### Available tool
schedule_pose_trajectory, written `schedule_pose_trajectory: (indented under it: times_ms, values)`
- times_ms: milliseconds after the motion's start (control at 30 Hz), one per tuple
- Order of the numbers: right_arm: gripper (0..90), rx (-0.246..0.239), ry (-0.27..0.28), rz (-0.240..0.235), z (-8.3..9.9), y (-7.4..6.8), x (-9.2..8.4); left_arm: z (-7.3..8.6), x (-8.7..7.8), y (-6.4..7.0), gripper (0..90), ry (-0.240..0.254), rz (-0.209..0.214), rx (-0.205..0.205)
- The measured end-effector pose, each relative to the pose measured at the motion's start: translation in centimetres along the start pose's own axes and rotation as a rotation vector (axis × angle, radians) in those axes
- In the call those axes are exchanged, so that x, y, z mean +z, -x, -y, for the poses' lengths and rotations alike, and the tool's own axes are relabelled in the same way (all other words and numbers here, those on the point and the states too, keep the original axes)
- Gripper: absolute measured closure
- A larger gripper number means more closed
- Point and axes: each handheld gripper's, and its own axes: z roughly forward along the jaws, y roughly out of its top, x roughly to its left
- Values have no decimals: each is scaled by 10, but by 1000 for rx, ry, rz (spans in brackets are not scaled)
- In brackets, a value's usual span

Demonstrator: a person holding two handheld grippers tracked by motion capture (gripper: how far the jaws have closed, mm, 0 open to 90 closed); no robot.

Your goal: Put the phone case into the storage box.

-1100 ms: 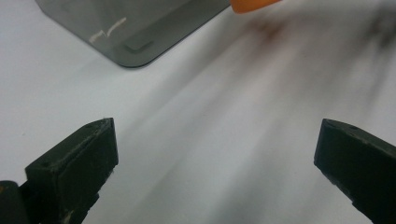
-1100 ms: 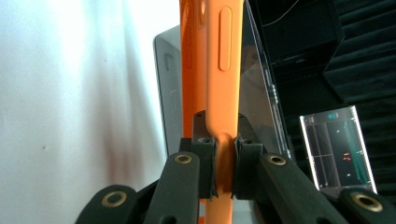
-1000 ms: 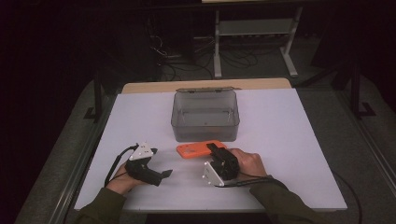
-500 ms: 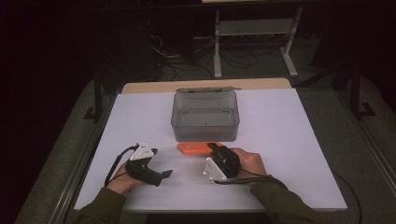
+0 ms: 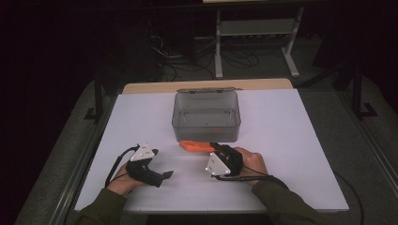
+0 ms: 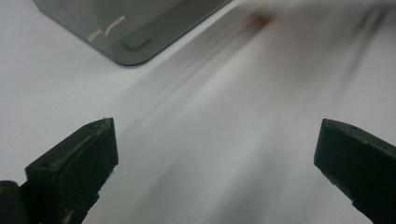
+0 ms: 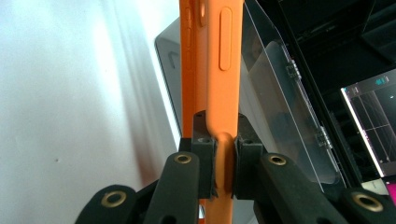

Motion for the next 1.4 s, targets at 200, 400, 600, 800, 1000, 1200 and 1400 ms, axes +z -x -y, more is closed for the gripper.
schedule_pose_trajectory:
  times_ms: [200, 400, 600, 800, 1000, 1200, 1400]
  values:
    - [813, 53, -1, -26, 1, 3, 0, 0, 0, 0, 0, 0, 0, 1]
    - [813, 128, 3, -56, 3, 7, 1, 0, 0, 0, 0, -2, 0, 3]
    - [813, 176, 4, -80, 5, 11, 1, 0, 1, 1, 0, -4, 2, 6]
    - [813, 215, 6, -106, 6, 15, 2, 0, 2, 1, 0, -7, 5, 6]
    - [813, 267, 13, -134, 9, 18, 3, 0, 2, 1, 0, -7, 6, 7]
    - [813, 333, 23, -164, 12, 24, 4, 0, 2, 1, 0, -9, 8, 11]
    - [814, 406, 27, -199, 15, 29, 4, 0, 2, 1, 0, -8, 8, 9]
